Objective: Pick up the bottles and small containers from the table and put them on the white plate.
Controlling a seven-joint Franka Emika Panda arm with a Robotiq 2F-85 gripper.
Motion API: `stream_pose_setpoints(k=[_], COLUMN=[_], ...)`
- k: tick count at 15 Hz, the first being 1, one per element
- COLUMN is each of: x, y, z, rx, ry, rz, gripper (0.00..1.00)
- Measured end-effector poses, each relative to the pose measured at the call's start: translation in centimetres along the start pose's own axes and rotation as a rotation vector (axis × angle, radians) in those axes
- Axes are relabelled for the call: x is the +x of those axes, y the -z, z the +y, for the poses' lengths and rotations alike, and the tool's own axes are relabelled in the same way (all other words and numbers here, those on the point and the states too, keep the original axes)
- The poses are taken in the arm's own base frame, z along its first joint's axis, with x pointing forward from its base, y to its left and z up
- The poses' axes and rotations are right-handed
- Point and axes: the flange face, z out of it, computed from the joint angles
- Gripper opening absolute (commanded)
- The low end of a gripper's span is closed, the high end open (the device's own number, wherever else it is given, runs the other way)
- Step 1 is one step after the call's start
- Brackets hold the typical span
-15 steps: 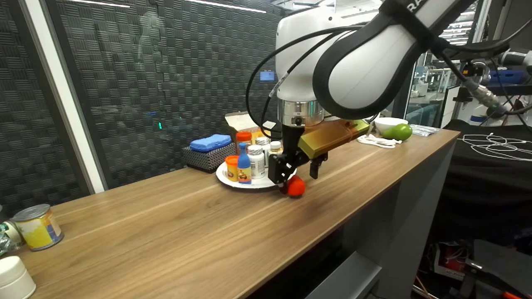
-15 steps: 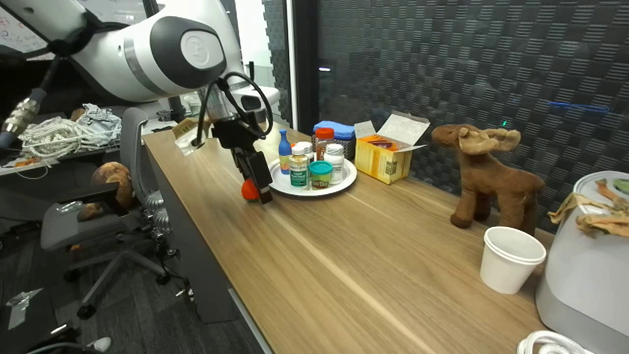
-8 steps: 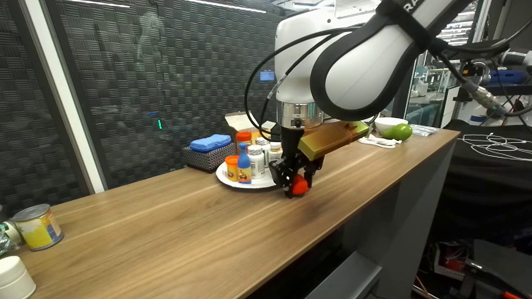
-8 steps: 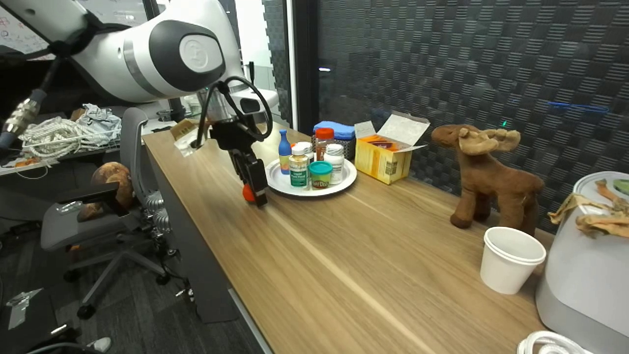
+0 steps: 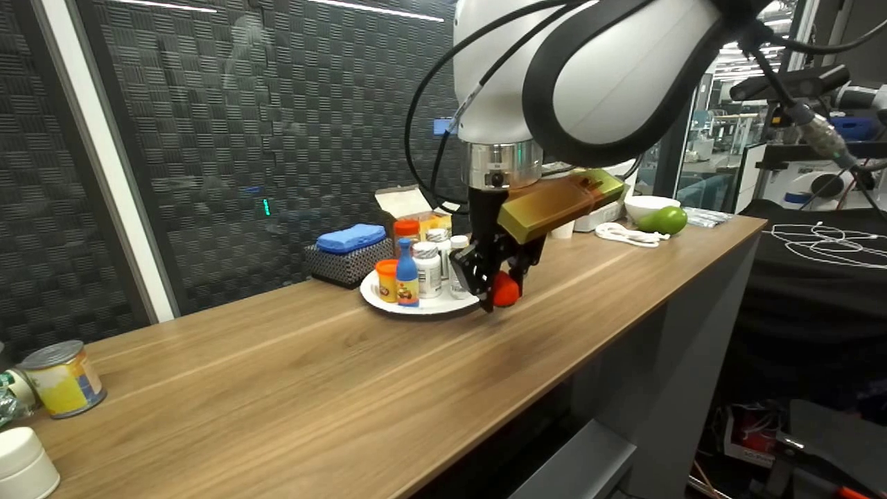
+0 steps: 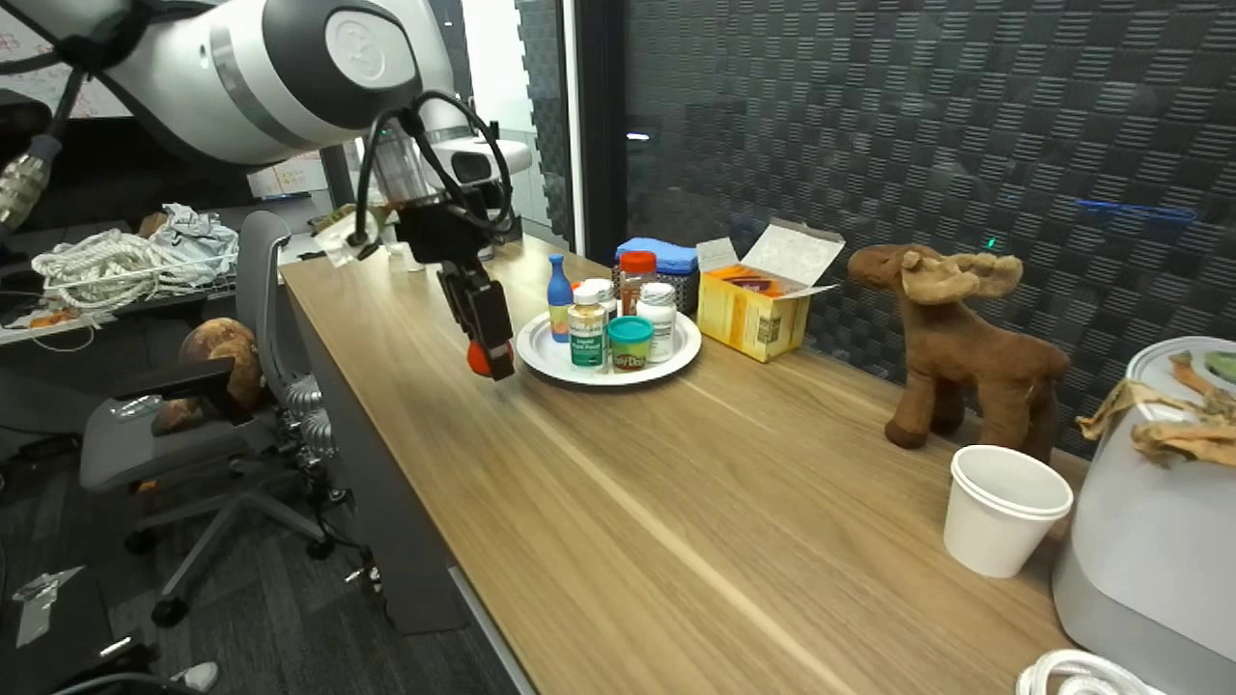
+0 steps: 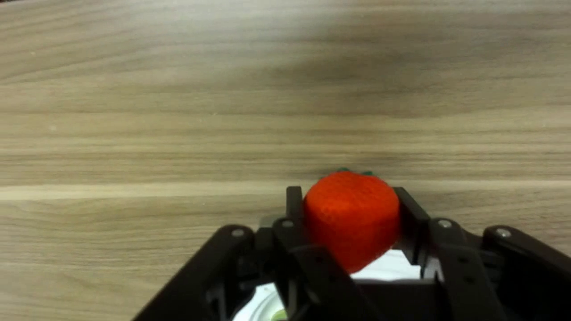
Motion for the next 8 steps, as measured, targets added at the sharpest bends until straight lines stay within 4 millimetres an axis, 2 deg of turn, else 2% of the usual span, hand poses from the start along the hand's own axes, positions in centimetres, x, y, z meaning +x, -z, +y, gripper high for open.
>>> stream_pose_setpoints(k=[4, 8], x=[0.4, 1.6], y=[1.4, 1.3], z=[-1.0, -2.0], rx=[0.014, 0.037], ry=[0.015, 0.027], rz=[0.028, 0.068], gripper=[0.26, 0.26])
